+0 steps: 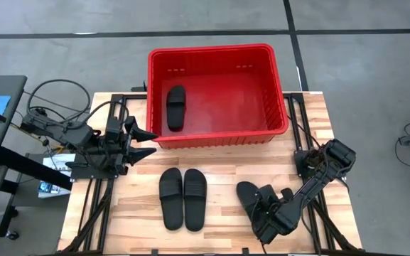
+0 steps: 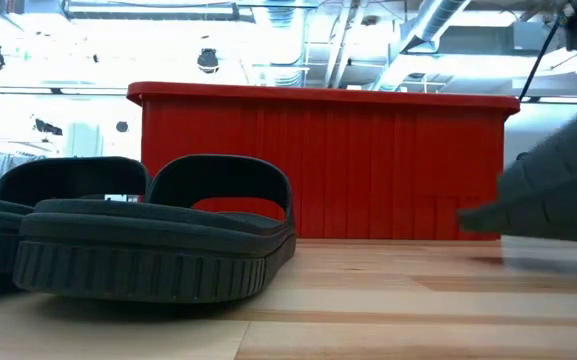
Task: Pick and place slides into bin
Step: Put the black slide into the red organizer bin
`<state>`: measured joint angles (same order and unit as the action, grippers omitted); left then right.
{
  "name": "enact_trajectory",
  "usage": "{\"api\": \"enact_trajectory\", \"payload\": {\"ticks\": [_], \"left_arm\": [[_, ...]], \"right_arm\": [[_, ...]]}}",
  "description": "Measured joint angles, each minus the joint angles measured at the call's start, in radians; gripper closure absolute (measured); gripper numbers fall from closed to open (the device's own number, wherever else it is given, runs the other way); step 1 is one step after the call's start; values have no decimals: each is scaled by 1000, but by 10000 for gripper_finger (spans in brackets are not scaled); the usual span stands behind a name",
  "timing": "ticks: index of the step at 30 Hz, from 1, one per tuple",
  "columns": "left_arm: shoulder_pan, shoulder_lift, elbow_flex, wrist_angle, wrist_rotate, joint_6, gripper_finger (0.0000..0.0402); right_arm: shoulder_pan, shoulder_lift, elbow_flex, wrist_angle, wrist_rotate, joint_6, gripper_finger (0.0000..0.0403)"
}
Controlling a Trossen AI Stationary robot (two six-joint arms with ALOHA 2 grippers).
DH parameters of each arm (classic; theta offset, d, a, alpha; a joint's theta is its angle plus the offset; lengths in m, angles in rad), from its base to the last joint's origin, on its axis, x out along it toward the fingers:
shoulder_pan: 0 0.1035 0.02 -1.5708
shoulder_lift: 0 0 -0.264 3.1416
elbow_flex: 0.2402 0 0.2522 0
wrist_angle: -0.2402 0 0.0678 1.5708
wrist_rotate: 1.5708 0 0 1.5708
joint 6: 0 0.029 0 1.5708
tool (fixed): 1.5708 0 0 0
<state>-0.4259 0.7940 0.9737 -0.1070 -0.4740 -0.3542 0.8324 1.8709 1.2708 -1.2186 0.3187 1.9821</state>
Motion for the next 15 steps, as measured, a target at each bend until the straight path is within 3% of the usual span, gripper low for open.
{"api": "enact_trajectory", "payload": {"ticks": [7, 15], "left_arm": [[0, 0, 0, -1, 0, -1, 155], [0, 0, 0, -1, 0, -10, 155]], "right_arm": [[-17, 0, 113, -156, 83, 15, 402], [-60, 0, 296, -356, 252, -2, 402]]}}
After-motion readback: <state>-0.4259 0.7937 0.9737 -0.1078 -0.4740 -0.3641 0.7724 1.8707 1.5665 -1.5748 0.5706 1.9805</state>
